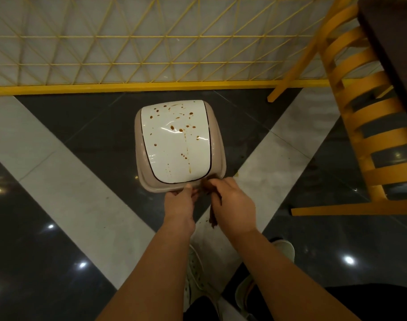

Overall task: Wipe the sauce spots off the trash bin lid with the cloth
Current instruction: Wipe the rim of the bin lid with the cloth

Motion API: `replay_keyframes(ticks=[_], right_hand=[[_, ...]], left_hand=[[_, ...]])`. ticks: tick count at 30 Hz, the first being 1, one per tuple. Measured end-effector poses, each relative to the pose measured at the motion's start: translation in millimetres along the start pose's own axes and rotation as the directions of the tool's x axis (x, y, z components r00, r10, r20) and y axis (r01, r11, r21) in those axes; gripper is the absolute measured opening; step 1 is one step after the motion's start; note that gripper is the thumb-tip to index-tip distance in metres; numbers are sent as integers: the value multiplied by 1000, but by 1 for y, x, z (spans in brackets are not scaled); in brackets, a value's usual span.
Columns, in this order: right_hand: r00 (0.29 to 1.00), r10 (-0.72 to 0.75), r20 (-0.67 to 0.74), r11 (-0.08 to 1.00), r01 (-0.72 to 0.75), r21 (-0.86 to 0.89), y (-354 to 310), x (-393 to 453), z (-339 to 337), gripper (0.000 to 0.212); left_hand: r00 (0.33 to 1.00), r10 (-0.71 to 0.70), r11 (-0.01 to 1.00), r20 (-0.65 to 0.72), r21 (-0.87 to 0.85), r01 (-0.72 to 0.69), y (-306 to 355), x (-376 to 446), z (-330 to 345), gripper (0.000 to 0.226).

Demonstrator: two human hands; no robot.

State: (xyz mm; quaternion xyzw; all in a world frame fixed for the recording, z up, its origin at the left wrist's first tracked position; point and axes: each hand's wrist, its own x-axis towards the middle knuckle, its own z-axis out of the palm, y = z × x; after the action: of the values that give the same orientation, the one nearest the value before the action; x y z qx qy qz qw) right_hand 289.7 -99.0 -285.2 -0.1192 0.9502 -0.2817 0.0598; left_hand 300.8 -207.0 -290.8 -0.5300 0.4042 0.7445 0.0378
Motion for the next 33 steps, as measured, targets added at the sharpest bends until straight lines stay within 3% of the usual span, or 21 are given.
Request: replay_keyframes(ticks=[5,10,14,17,22,27,33], right_hand=[[996,-87,33,995,88,-46,11,3,-5,25],[997,51,-54,998,-49,29,13,2,-5,28],[995,-73,70,996,69,58,-13,-2,6,29],[991,-127,48,991,128,-28,6,4,-6,27],[992,103,-67,994,-100,38,32,7,-14,29],[998,-51,28,998,50,41,-8,4,4,27],[1000,15,-8,1000,-15,-15,25,12,-17,28]], left_hand=[[1000,10,999,-2,38,-10,1,2,-3,39],[1000,7,1000,-5,8,-7,1,0,2,41],[999,34,997,-16,67,-33,0,-2,0,40],[1000,14,997,-3,76,-14,2,0,-2,40],[1000,8,1000,-17,2,-8,2,-3,5,40],[1000,27,998,3,53,-27,-4,-1,2,56],[998,-53,999,41,-4,54,3,-8,0,38]])
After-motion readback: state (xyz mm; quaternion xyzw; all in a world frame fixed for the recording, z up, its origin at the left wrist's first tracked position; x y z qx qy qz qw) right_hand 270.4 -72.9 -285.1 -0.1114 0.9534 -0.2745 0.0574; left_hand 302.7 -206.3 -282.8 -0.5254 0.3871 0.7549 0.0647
